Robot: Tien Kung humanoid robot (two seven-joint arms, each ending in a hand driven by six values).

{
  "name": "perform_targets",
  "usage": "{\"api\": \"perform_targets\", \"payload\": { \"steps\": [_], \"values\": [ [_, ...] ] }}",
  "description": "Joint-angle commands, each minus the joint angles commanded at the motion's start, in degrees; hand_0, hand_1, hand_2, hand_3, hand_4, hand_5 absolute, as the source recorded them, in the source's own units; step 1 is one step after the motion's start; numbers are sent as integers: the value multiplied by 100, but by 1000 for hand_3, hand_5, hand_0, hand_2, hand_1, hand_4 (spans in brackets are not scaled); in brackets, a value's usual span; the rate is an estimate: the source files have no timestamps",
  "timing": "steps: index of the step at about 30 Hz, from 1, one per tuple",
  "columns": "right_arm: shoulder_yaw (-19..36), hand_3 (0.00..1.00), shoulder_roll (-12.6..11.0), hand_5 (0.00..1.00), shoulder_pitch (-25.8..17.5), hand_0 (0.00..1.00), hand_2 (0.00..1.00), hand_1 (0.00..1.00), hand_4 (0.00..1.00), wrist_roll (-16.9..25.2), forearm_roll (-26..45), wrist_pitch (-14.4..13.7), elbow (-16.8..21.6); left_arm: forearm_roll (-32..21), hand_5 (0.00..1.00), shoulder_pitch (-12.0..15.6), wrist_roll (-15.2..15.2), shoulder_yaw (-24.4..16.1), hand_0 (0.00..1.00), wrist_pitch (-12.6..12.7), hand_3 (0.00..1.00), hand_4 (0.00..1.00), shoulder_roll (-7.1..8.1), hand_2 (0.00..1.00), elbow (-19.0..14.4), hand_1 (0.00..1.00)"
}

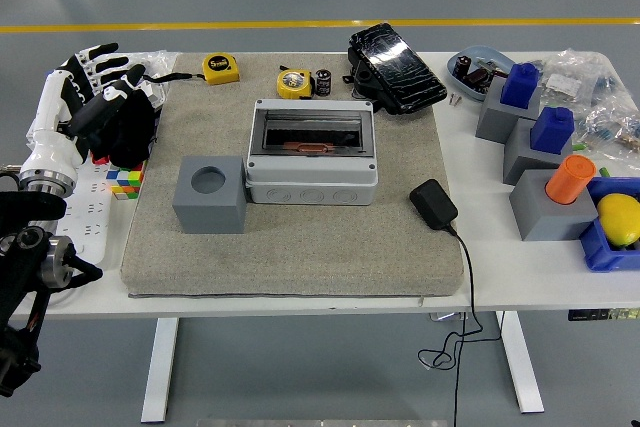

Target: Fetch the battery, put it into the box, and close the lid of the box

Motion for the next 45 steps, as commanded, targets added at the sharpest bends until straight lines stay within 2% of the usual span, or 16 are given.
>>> {"api": "perform_targets", "payload": {
  "steps": [24,25,45],
  "values": [
    [-35,545,-7,487,4,583,595,608,923,-26,16,13,-2,19,359,-23,30,-8,681,-27,680,970,-12,668,15,677],
    [-39,545,-8,484,5,584,531,594,920,-30,19,15,-2,21,359,-26,32,-4,681,-28,680,970,-11,668,16,677],
    [-25,546,-16,487,-40,584,575,598,923,8,27,6,-13,-31,359,-161,-3,135,681,-41,671,969,-13,664,78,681]
  ]
}}
